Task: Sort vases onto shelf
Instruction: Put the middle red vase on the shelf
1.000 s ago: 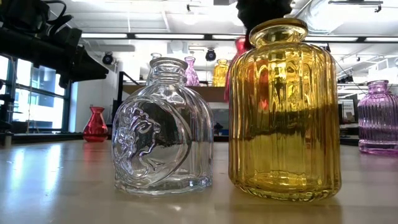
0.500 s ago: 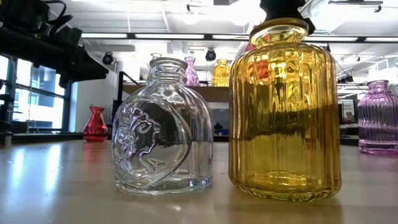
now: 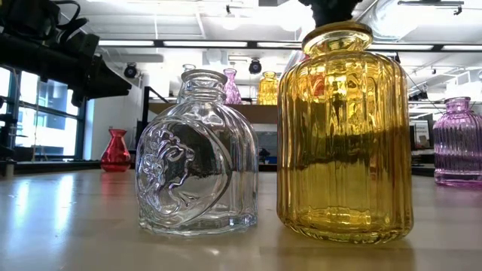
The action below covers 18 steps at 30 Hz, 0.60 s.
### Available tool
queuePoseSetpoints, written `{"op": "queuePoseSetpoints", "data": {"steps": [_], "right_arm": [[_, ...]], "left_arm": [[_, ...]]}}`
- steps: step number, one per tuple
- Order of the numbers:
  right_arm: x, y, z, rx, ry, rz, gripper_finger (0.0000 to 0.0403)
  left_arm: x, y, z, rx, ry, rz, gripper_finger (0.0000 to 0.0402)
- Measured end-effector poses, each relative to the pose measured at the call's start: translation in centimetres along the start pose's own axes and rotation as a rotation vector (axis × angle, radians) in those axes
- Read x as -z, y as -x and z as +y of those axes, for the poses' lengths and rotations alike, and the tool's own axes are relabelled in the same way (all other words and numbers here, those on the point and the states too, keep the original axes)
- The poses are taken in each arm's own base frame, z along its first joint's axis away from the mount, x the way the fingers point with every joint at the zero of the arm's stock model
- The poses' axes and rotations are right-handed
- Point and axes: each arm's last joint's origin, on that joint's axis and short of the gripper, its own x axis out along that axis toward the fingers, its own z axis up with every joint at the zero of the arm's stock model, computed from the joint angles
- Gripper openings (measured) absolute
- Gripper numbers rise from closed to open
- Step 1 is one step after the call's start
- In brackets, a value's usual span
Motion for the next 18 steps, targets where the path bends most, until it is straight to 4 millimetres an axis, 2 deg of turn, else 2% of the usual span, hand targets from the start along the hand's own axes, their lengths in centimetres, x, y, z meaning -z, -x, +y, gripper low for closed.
{"op": "queuePoseSetpoints", "data": {"steps": [7, 12, 18], "right_arm": [[-2.9, -1.7, -1.8, 0.01, -0.016, 0.021, 0.0], [-3.9, -2.8, -3.0, -0.006, -0.013, 0.06, 0.0], [-4.5, -3.2, -3.6, -0.018, -0.032, 0.058, 0.0]], "left_arm": [[0.0, 0.0, 0.0, 0.0, 0.0, 0.0, 0.0101], [0.0, 0.0, 0.0, 0.0, 0.0, -0.001, 0.0101], [0.0, 0.0, 0.0, 0.0, 0.0, 0.0, 0.0101]]}}
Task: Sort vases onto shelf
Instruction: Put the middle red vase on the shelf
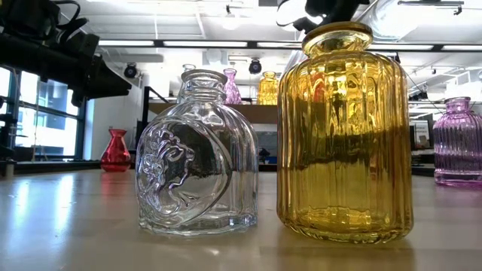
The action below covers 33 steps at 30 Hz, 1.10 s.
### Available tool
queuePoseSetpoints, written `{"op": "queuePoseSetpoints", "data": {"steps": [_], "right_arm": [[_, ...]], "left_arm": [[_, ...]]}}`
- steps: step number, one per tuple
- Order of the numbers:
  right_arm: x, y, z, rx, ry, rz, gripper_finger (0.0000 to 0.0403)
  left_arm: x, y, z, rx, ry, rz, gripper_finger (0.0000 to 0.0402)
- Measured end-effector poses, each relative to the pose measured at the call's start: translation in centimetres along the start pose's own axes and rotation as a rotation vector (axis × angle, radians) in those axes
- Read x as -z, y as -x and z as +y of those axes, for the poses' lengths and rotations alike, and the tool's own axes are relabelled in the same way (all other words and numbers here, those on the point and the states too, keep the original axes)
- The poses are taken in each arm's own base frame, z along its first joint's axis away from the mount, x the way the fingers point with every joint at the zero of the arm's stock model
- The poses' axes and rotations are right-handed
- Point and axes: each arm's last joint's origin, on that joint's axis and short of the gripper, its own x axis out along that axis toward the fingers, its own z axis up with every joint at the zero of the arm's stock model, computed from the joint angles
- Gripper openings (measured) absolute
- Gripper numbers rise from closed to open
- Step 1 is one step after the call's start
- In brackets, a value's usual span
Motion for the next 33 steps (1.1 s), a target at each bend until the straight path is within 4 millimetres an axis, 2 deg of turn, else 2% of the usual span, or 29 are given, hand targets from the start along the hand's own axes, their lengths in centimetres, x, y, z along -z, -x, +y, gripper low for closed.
{"op": "queuePoseSetpoints", "data": {"steps": [6, 11, 33], "right_arm": [[-0.2, 0.1, -0.5, 0.007, -0.02, 0.001, 0.0], [-0.4, -0.7, -0.6, 0.017, -0.031, 0.022, 0.0], [-0.8, -1.5, -0.7, 0.018, -0.051, 0.029, 0.0004]], "left_arm": [[0.0, 0.0, 0.0, 0.0, 0.0, 0.0, 0.0101], [0.0, 0.0, 0.0, 0.0, 0.0, 0.0, 0.0101], [0.0, 0.0, 0.0, 0.0, 0.0, 0.0, 0.0101]]}}
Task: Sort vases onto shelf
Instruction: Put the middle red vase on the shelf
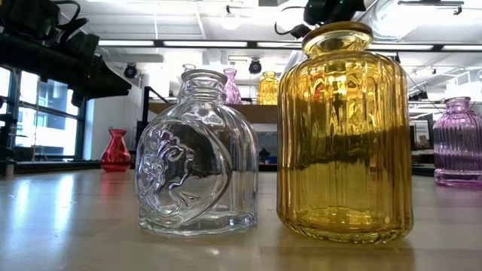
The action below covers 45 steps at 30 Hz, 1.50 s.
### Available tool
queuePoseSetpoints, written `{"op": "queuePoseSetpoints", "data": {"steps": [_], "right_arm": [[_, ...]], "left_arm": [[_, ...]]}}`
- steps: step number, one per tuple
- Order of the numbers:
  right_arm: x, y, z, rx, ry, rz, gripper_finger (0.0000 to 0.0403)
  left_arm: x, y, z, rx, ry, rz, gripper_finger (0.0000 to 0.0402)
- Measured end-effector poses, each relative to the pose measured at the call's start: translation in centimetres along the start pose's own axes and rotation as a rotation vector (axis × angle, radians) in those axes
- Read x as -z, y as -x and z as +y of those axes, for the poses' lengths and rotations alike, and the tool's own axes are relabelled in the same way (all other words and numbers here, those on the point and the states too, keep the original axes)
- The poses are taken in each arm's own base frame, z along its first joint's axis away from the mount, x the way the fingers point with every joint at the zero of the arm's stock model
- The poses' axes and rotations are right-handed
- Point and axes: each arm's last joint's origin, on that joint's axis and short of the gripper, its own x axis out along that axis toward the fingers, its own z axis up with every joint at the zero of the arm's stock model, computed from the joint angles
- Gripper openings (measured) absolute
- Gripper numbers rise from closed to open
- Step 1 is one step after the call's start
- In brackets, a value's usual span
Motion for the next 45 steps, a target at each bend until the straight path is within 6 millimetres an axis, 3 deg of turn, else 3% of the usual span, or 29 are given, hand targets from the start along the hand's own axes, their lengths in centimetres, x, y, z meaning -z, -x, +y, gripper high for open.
{"op": "queuePoseSetpoints", "data": {"steps": [9, 45], "right_arm": [[-0.07, -0.09, -0.22, 0.023, -0.005, -0.004, 0.0035], [-0.52, 0.02, -0.14, -0.008, 0.051, -0.037, 0.0037]], "left_arm": [[0.01, -0.01, 0.01, 0.0, 0.0, 0.001, 0.0101], [0.0, 0.0, 0.0, 0.0, 0.0, 0.0, 0.0101]]}}
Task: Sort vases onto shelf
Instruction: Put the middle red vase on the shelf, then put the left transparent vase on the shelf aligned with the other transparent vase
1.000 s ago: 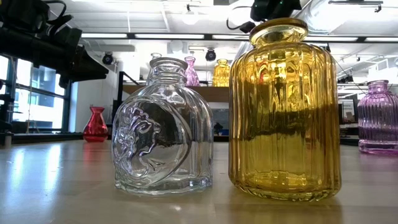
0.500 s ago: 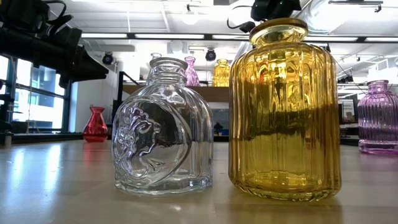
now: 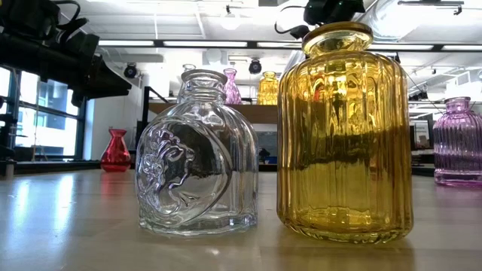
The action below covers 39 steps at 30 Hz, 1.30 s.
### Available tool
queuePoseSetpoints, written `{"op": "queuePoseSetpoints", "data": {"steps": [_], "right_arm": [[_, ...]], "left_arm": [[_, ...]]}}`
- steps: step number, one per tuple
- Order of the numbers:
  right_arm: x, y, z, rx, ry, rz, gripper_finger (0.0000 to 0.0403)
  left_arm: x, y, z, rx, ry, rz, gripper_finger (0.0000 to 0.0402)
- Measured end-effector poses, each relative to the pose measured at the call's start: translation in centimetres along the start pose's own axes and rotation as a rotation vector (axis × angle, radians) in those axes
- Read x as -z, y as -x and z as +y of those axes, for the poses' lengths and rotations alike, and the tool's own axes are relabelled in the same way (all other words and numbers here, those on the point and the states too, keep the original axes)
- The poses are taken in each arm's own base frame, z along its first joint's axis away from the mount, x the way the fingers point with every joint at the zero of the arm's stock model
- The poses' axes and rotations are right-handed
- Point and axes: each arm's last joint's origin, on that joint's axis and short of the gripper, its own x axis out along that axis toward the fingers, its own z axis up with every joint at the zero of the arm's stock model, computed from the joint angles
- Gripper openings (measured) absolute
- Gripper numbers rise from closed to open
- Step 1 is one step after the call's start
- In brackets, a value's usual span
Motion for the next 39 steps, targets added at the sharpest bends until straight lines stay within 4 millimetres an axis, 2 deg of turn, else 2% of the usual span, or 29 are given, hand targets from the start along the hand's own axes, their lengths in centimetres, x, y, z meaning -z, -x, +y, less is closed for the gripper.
{"op": "queuePoseSetpoints", "data": {"steps": [26, 32, 39], "right_arm": [[0.2, 1.5, -0.3, -0.033, 0.016, -0.012, 0.0037], [1.1, 3.8, 0.2, -0.074, 0.07, -0.052, 0.0037], [3.9, 8.5, 1.8, -0.167, 0.303, -0.146, 0.0037]], "left_arm": [[0.0, 0.0, 0.0, 0.0, 0.0, 0.0, 0.0101], [0.0, 0.0, 0.0, 0.0, 0.0, 0.0, 0.0101], [0.0, 0.0, 0.0, 0.0, 0.0, 0.0, 0.0101]]}}
